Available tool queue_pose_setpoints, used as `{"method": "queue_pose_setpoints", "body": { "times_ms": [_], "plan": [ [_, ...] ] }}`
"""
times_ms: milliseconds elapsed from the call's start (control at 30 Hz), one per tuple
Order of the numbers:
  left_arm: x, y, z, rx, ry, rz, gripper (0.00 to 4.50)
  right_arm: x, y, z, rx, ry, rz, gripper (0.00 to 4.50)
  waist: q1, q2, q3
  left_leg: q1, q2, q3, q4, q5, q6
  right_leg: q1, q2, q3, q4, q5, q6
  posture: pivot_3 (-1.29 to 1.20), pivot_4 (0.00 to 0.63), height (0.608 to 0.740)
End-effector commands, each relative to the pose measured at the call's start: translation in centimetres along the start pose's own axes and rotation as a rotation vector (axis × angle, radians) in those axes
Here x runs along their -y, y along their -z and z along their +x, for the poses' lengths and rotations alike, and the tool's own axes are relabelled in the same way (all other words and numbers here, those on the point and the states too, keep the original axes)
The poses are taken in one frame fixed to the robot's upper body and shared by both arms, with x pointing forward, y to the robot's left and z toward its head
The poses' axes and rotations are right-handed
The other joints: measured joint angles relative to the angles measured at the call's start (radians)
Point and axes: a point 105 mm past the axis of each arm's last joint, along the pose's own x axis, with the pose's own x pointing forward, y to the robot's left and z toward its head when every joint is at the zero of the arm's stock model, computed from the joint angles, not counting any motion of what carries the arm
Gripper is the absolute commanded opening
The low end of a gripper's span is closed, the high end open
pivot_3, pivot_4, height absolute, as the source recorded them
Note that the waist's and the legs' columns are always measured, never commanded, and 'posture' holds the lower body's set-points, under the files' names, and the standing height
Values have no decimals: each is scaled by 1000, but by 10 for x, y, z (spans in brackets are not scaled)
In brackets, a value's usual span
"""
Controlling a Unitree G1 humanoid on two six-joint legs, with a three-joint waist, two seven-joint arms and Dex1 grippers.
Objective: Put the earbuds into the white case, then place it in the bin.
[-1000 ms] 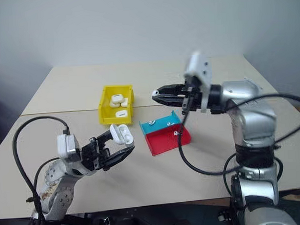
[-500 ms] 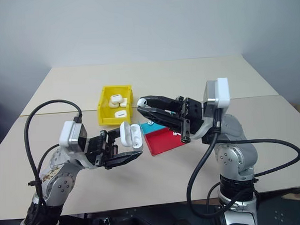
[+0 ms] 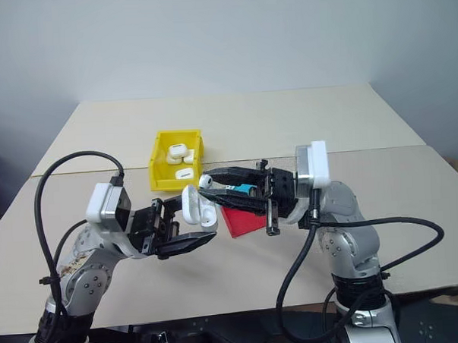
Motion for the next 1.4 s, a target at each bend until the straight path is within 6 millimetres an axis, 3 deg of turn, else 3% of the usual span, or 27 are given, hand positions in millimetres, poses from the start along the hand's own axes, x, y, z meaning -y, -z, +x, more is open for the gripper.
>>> {"method": "queue_pose_setpoints", "body": {
  "times_ms": [33,567,733,1033,1167,1400],
  "plan": [
    [5,-10,3,14,30,37,2725,-2,-1,2,3,-8,-40,1227,0,0,0,0,0,0,0,0,0,0,0,0,0,0,0,0,150,740],
    [4,-9,4,18,45,45,2725,-6,11,-1,-60,-59,-42,1227,2,0,0,0,0,0,0,0,0,0,0,0,0,0,0,0,150,740],
    [3,-9,5,21,46,51,2725,-9,17,-2,-100,-75,-79,2440,3,0,0,0,0,0,0,0,0,0,0,0,0,0,0,0,150,740],
    [1,-4,0,-7,31,61,2725,-9,15,-9,-124,-89,-98,2440,3,0,0,0,0,0,0,0,0,0,0,0,0,0,0,0,150,740],
    [1,13,-21,-114,-16,80,2725,13,2,-21,-183,-36,-79,2440,1,0,0,0,0,0,0,0,0,0,0,0,0,0,0,0,150,740],
    [9,37,-48,-226,-94,87,2725,62,33,-41,-674,-47,-25,2440,-4,1,1,1,1,2,0,0,0,0,0,1,-1,1,-1,0,150,740]
  ]
}}
